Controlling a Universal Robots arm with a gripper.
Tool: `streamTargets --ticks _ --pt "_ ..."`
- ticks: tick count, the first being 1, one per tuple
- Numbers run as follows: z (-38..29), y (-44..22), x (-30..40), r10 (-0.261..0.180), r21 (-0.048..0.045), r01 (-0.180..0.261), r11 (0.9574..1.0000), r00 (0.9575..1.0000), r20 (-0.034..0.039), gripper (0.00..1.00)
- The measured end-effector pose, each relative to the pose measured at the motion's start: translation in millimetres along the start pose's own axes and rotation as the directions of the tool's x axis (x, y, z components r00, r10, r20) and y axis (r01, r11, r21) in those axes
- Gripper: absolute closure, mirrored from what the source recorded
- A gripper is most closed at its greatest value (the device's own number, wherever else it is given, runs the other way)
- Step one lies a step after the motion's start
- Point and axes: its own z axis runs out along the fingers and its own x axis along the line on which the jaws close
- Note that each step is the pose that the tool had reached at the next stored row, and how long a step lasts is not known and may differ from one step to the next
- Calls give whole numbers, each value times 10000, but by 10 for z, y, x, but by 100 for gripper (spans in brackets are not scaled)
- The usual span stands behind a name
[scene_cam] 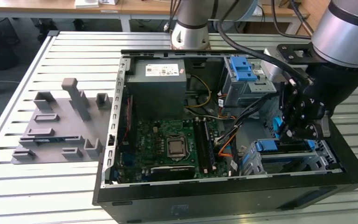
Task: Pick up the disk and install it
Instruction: 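Insert the second disk wire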
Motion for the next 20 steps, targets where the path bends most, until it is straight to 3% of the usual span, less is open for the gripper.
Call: streamTargets --ticks 20 --pt "49 -51 26 34 -2 -34 10000 10000 -2 84"
